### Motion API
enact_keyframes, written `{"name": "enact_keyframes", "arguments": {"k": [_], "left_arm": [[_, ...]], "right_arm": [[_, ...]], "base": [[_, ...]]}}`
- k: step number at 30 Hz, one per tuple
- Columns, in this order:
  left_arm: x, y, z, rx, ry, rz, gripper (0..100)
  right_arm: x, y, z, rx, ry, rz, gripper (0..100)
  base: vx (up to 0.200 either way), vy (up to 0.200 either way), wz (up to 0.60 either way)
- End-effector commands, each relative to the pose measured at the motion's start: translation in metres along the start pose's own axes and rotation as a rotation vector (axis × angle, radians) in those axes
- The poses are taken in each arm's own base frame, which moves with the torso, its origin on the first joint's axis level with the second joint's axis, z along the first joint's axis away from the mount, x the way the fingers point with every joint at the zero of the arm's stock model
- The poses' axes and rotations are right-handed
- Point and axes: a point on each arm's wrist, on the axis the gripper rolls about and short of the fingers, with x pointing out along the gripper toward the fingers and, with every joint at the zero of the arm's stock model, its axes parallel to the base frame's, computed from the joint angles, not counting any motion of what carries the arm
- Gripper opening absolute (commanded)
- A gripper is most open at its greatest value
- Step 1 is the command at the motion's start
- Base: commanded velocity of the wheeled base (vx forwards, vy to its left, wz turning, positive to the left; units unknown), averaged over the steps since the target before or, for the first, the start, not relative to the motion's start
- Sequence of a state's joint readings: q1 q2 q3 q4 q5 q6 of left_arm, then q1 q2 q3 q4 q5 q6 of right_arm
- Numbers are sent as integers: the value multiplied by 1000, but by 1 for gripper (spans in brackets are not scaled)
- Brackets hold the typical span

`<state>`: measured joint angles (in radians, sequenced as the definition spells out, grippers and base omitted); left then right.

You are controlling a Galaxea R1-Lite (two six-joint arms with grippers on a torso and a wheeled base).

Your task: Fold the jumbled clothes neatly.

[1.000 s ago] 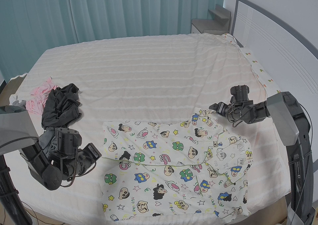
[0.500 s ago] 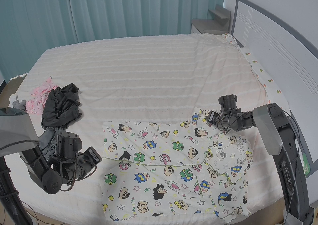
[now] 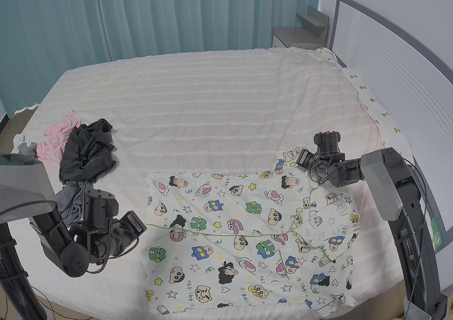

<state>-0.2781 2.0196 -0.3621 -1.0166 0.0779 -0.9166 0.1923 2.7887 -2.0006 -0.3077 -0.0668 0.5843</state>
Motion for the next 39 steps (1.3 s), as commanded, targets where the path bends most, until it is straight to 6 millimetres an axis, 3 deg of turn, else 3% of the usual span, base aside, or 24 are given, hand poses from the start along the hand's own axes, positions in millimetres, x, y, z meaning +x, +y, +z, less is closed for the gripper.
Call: {"name": "enact_keyframes", "arguments": {"k": [1, 14, 20, 27, 28, 39], "left_arm": [[0, 1, -2, 0, 6, 5, 0], [0, 0, -4, 5, 11, 3, 0], [0, -2, -6, 11, 14, -2, 0], [-1, -2, -6, 11, 13, -3, 0], [-1, -2, -6, 11, 13, -3, 0], [-3, -1, -6, 8, -5, -29, 0]], "right_arm": [[-8, 8, 16, 5, -47, 28, 0], [6, -13, 4, 13, -57, 15, 0], [16, -24, -15, 10, -19, -13, 0], [7, -16, 0, 15, -17, -18, 0], [6, -16, 1, 13, -25, -15, 100], [-23, 13, 48, 22, -121, 48, 100]], "base": [[0, 0, 0], [0, 0, 0], [0, 0, 0], [0, 0, 0], [0, 0, 0], [0, 0, 0]]}}
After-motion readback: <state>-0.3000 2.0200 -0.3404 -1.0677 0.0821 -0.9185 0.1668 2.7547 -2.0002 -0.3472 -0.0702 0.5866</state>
